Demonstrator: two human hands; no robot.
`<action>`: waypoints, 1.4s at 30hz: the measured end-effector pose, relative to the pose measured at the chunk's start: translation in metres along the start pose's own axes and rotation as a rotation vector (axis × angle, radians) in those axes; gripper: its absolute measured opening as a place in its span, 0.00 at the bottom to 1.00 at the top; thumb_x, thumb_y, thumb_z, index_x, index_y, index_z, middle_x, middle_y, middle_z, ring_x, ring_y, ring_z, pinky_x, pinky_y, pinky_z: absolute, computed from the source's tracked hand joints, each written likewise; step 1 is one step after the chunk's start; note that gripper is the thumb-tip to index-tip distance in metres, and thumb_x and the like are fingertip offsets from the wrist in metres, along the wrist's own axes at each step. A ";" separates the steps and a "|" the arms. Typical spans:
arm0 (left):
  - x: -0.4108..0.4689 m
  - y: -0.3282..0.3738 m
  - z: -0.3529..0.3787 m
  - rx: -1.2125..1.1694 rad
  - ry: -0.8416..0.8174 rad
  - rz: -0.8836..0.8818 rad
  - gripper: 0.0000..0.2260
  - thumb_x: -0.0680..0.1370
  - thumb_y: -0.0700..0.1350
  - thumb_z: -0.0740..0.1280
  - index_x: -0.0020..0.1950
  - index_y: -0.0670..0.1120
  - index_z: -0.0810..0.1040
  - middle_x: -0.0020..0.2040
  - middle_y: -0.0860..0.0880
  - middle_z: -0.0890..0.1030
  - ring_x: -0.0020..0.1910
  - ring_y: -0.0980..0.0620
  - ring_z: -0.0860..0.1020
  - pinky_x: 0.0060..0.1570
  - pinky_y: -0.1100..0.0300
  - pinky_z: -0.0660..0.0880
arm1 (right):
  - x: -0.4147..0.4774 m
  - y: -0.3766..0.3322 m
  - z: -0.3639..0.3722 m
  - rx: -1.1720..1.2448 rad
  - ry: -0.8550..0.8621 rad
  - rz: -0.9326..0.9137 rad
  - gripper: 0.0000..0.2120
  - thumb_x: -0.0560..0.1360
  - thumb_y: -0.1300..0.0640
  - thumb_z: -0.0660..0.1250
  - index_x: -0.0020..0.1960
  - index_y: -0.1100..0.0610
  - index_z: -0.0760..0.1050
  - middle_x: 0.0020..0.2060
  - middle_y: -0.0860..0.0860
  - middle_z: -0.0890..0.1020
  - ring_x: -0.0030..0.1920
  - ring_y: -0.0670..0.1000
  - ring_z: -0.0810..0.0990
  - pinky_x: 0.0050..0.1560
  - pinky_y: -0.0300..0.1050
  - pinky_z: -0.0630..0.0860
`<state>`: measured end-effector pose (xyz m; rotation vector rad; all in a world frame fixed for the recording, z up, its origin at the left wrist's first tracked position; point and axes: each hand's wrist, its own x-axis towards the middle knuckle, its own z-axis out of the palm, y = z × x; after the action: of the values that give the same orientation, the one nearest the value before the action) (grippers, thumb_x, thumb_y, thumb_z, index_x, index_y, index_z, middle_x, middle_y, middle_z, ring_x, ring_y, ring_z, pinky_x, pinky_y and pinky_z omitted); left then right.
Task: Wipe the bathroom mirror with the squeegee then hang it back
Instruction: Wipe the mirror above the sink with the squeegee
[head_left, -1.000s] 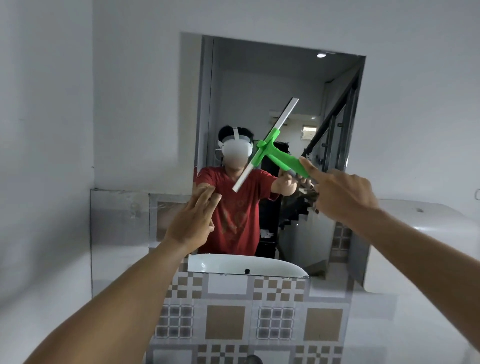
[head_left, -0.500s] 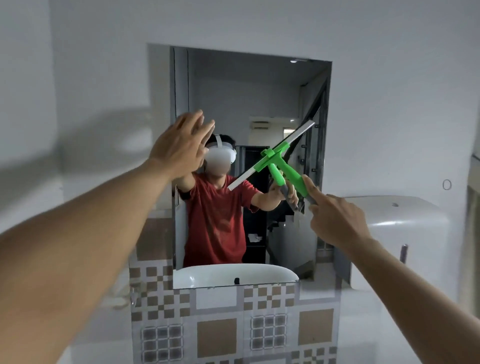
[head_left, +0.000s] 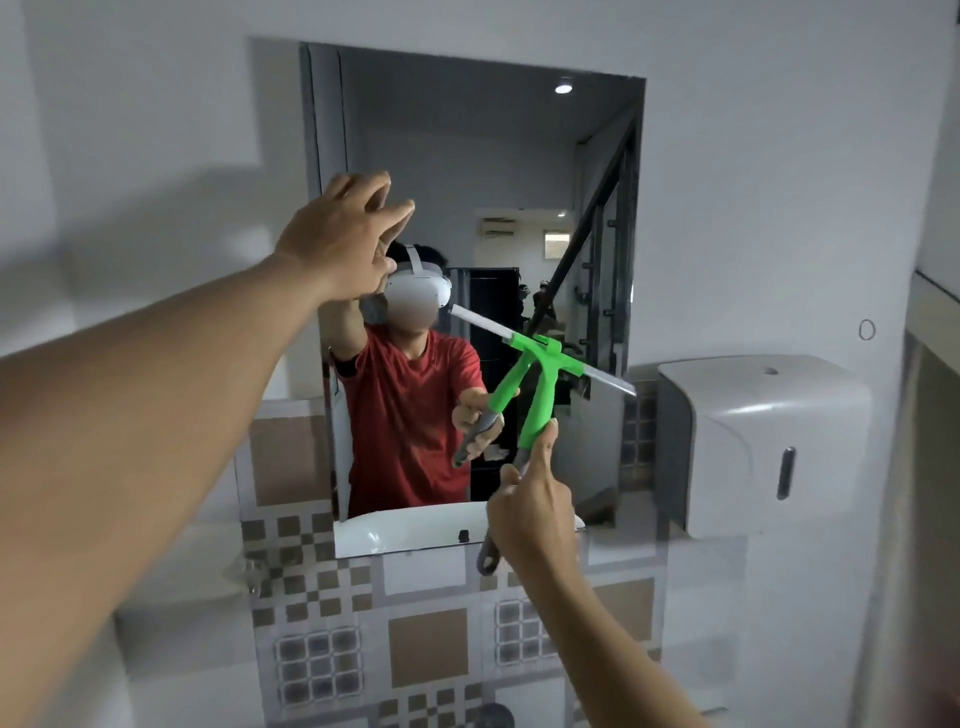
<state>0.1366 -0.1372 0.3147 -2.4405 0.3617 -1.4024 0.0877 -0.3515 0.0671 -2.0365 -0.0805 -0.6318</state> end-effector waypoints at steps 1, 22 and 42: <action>0.001 0.000 -0.002 -0.007 -0.008 0.005 0.31 0.75 0.51 0.72 0.78 0.50 0.69 0.75 0.44 0.66 0.72 0.38 0.64 0.55 0.39 0.77 | -0.004 -0.007 0.010 0.071 0.011 0.025 0.39 0.81 0.60 0.58 0.80 0.46 0.34 0.37 0.54 0.82 0.36 0.56 0.83 0.40 0.60 0.82; 0.000 -0.010 -0.017 0.081 -0.056 0.017 0.33 0.75 0.57 0.73 0.78 0.53 0.68 0.75 0.45 0.67 0.71 0.39 0.66 0.54 0.40 0.78 | -0.021 -0.027 0.022 -0.605 -0.081 -0.375 0.43 0.76 0.63 0.58 0.81 0.50 0.34 0.50 0.58 0.81 0.28 0.52 0.68 0.24 0.44 0.58; -0.045 0.013 0.022 0.048 0.087 -0.011 0.33 0.72 0.47 0.75 0.76 0.46 0.71 0.75 0.41 0.67 0.71 0.38 0.67 0.68 0.42 0.73 | 0.047 0.040 -0.101 -1.056 -0.013 -0.584 0.40 0.79 0.60 0.56 0.80 0.42 0.36 0.43 0.54 0.80 0.32 0.54 0.80 0.30 0.48 0.79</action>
<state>0.1328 -0.1299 0.2634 -2.3519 0.3306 -1.5076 0.1002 -0.4655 0.0980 -3.0671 -0.4366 -1.1909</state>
